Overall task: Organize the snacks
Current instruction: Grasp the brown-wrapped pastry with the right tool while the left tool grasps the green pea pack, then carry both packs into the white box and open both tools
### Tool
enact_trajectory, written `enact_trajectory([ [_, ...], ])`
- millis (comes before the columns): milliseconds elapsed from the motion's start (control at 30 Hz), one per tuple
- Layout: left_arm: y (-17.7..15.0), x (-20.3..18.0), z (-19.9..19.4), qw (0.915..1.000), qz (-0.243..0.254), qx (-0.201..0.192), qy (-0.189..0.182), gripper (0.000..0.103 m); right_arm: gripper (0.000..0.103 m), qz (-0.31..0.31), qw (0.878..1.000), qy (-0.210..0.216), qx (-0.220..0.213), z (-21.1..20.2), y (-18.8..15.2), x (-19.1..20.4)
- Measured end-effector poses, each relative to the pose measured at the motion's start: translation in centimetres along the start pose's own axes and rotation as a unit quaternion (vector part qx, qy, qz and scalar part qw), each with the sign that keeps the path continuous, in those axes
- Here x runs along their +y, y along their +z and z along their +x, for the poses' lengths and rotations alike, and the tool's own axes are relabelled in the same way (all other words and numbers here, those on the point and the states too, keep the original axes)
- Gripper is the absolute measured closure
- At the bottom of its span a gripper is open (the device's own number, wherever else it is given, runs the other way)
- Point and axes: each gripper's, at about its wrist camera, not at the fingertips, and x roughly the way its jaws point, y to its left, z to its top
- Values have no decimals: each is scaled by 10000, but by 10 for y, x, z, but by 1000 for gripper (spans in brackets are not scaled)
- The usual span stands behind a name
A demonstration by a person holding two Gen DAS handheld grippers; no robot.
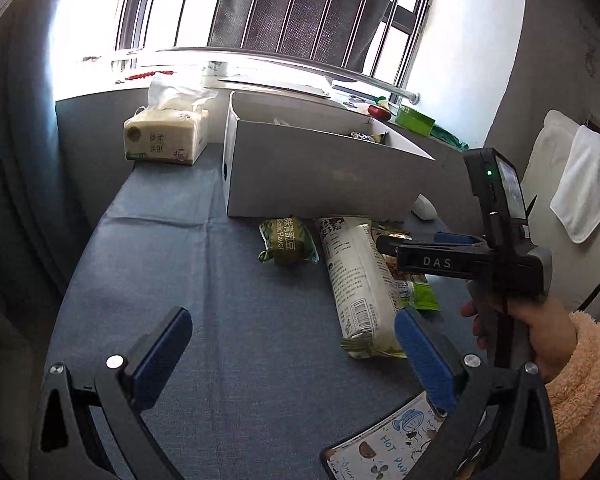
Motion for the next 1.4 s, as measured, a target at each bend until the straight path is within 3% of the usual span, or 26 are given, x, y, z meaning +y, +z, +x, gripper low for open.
enact_trajectory([
  [167, -2, 2, 4, 10000, -21, 37, 29, 0, 0, 65, 9999, 37, 102, 14, 1, -1],
  [200, -2, 3, 5, 10000, -26, 55, 31, 0, 6, 64, 9999, 20, 123, 15, 1, -1],
  [233, -2, 3, 5, 10000, -27, 58, 47, 0, 25, 75, 9998, -36, 183, 16, 0, -2],
  [300, -3, 3, 6, 10000, -31, 65, 42, 0, 49, 21, 9997, -150, 177, 16, -2, -3],
  [533, -1, 1, 12, 9999, 23, 139, 60, 0, 53, 13, 9999, 123, 32, -2, -10, -9],
  [800, 17, -8, 36, 9987, 350, 328, 196, 0, 53, 141, 9963, 668, -522, -63, -18, -16],
  [1000, 44, -14, 77, 9966, 610, 511, 221, 0, 53, 305, 9928, 918, -711, -92, -35, -20],
  [1100, 57, -10, 110, 9950, 542, 823, 184, 0, 53, 494, 9914, 1003, -681, -96, -42, -28],
  [1267, 70, 3, 150, 9934, 415, 1019, 325, 1, 53, 680, 9906, 992, -653, -102, -56, -38],
  [1300, 70, 5, 155, 9934, 415, 1038, 269, 11, 53, 742, 9898, 1021, -655, -102, -58, -40],
  [1333, 69, 7, 160, 9924, 410, 1132, 255, 37, 53, 815, 9888, 1045, -691, -103, -61, -43],
  [1400, 67, 5, 159, 9915, 542, 1125, 376, 49, 53, 869, 9881, 1068, -688, -102, -65, -46],
])
